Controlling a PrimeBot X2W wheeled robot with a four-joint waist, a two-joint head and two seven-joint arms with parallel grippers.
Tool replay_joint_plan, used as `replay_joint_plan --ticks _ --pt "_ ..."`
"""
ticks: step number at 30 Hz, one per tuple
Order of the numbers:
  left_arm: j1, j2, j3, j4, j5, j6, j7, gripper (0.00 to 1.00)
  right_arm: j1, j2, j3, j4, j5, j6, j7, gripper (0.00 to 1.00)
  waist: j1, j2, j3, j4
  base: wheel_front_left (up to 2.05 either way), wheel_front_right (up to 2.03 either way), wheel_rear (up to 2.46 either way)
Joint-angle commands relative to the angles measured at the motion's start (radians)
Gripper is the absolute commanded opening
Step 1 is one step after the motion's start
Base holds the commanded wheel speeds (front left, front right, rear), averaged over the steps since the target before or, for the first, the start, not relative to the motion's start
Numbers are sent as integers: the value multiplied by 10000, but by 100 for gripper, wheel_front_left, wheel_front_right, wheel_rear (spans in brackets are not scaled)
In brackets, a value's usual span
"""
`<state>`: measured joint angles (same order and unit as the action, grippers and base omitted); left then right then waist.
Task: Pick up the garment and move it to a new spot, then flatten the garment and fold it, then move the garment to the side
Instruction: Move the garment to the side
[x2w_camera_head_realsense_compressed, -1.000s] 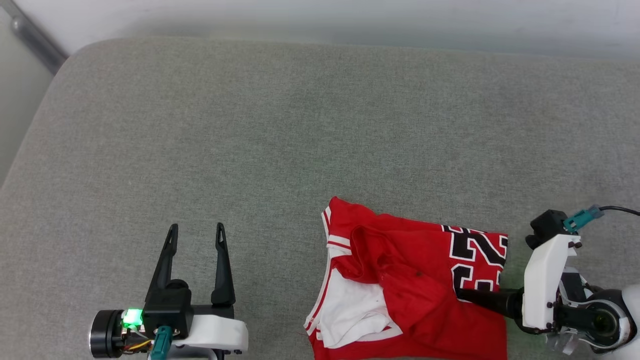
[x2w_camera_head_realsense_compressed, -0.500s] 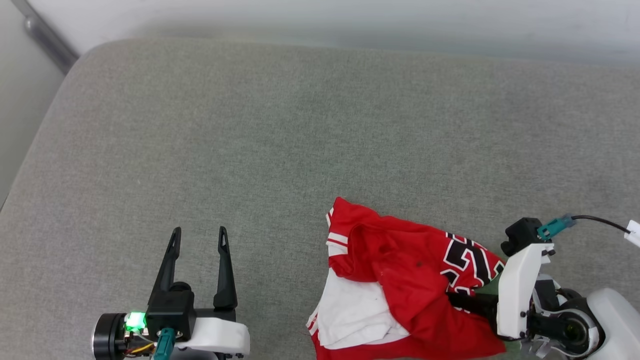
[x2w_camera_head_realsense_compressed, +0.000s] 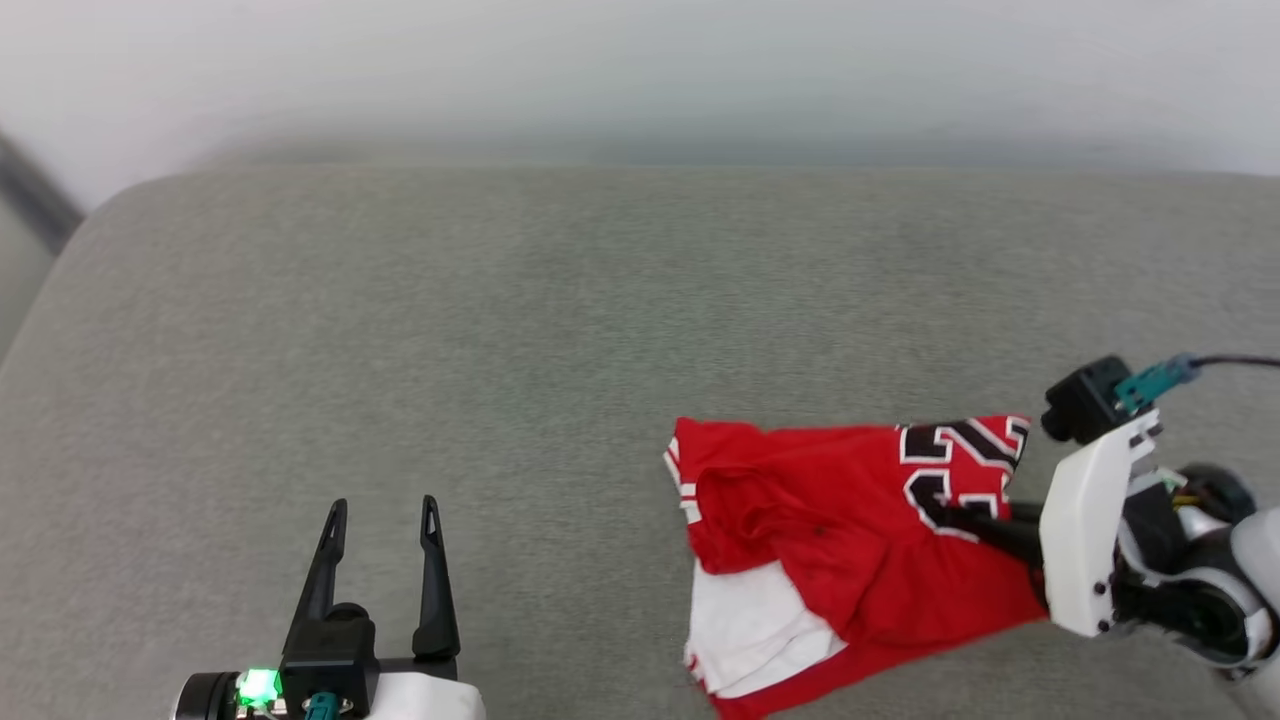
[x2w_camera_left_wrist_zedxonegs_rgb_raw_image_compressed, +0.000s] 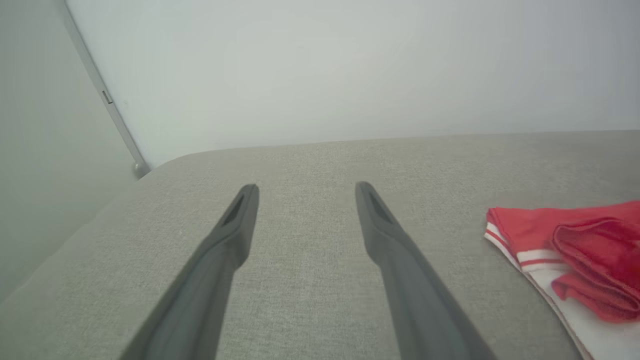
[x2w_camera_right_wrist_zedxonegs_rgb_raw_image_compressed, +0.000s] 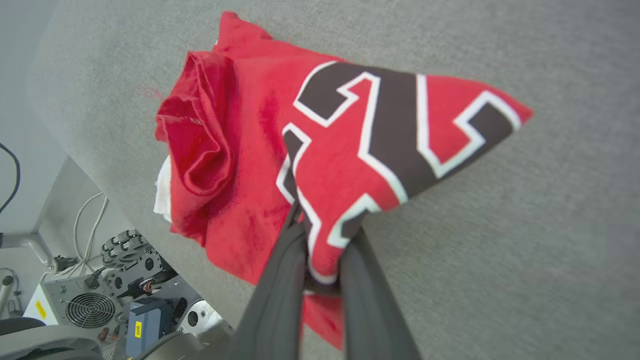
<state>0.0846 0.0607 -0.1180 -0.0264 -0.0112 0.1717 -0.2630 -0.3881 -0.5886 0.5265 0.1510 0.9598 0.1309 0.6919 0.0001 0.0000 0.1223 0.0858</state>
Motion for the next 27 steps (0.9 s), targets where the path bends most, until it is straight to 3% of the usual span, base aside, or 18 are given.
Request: replay_joint_plan --ticks 1,14,20,27 --pt "128 19 46 -57 -1 47 -23 100 -407 -393 200 -390 -155 -6 -151 0 -1 0 -104 -650 0 0 0" --pt "-548 112 98 -338 96 -65 -23 100 -1978 -2541 436 -1165 -1286 -6 -449 0 -1 0 1091 -2274 0 0 0" --pt "-1122 317 122 -519 166 -139 -23 100 -2791 -3509 103 -256 -2296 -6 -760 0 -1 0 2080 -2465 0 0 0" --pt "-1794 505 59 -837 214 -206 -23 100 -3594 -4091 -456 1684 -3213 -9 -1273 0 -1 0 3200 -2287 0 0 0"
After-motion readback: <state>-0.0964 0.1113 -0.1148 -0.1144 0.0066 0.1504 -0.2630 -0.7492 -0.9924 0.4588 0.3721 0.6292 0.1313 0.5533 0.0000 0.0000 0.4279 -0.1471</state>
